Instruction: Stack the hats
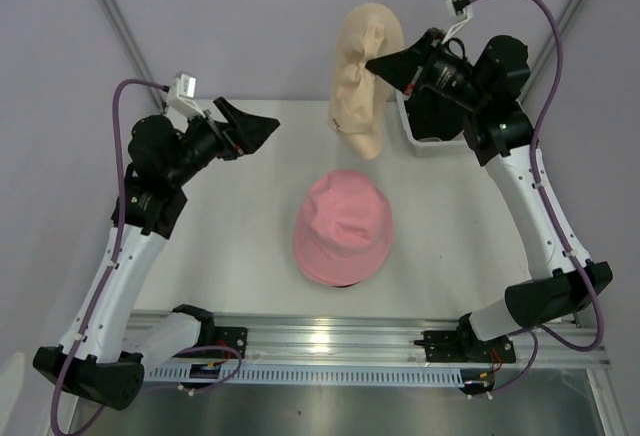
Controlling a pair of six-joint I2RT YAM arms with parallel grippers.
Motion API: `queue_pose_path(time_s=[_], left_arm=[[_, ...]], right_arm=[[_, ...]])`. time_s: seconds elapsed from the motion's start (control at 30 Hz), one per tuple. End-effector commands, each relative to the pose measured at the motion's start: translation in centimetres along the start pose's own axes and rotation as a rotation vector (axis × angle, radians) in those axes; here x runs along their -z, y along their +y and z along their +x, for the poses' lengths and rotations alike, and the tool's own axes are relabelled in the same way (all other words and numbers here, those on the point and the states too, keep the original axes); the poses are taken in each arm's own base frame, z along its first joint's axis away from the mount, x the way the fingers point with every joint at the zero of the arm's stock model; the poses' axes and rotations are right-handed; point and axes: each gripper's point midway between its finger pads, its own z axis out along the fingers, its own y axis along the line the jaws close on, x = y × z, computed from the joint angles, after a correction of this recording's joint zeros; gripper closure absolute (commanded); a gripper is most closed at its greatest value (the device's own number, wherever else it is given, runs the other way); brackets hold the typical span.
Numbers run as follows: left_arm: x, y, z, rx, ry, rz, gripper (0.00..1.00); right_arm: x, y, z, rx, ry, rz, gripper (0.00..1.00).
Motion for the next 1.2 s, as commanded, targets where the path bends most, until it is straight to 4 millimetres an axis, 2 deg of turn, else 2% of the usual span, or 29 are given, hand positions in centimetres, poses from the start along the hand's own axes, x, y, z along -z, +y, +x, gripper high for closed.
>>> queue_pose_path(time_s=[0.0, 0.03, 0.1, 0.13, 0.2, 0.23, 0.27, 0.3, 0.37, 0.4, 0.43, 0.5, 0.57, 0.6, 0.73, 1.03, 1.17], left_arm=[[-0.6, 0.3, 1.8, 0.202, 0.009, 0.018, 0.00], [-0.2, 0.2, 1.8, 0.238, -0.002, 0.021, 0.00], [-0.4, 1.9, 3.6, 0.288, 0.012, -0.021, 0.01], [0.0, 1.6, 3.5, 0.320, 0.001, -0.013, 0.01], [-0.1, 2.8, 5.2, 0.354, 0.010, -0.023, 0.00], [-0.2, 3.3, 6.0, 0.382, 0.019, -0.026, 0.00], [0.0, 2.9, 5.7, 0.379, 0.004, -0.001, 0.01], [-0.1, 3.4, 6.6, 0.390, 0.021, -0.009, 0.01], [0.0, 3.1, 7.0, 0.396, 0.034, 0.016, 0.00], [0.1, 2.3, 6.3, 0.377, 0.005, 0.061, 0.01], [0.2, 2.3, 6.8, 0.385, 0.018, 0.079, 0.00], [0.5, 1.3, 6.5, 0.370, 0.003, 0.138, 0.01], [0.9, 1.0, 7.1, 0.364, 0.018, 0.167, 0.00], [1.3, 0.2, 6.4, 0.337, -0.008, 0.212, 0.01], [1.6, -0.8, 6.8, 0.267, -0.012, 0.309, 0.01], [-0.9, -0.6, 9.4, 0.313, 0.089, 0.401, 0.01], [-1.5, -1.1, 9.2, 0.290, 0.078, 0.439, 0.03]], right_arm=[[1.1, 8.2, 0.2, -0.018, 0.013, -0.252, 1.00], [1.4, 8.7, 1.1, -0.041, 0.034, -0.267, 1.00], [1.3, 10.2, 2.7, -0.067, 0.070, -0.312, 1.00], [1.3, 10.5, 3.3, -0.080, 0.083, -0.320, 1.00], [1.4, 11.4, 5.2, -0.117, 0.121, -0.340, 1.00], [1.4, 11.5, 5.7, -0.127, 0.123, -0.332, 1.00], [1.6, 11.7, 6.2, -0.134, 0.131, -0.330, 1.00], [1.6, 12.1, 6.7, -0.145, 0.142, -0.334, 1.00], [1.8, 12.3, 7.3, -0.160, 0.157, -0.333, 1.00], [2.0, 12.4, 7.8, -0.169, 0.173, -0.326, 1.00], [2.0, 12.3, 8.2, -0.173, 0.183, -0.320, 1.00], [2.2, 12.0, 8.9, -0.185, 0.201, -0.301, 1.00], [2.5, 12.0, 9.1, -0.188, 0.201, -0.296, 1.00], [2.5, 11.7, 9.4, -0.195, 0.202, -0.285, 1.00], [2.8, 11.7, 10.0, -0.216, 0.216, -0.281, 1.00], [3.5, 11.1, 12.4, -0.262, 0.265, -0.269, 1.00], [3.6, 10.8, 13.1, -0.266, 0.275, -0.259, 1.00]])
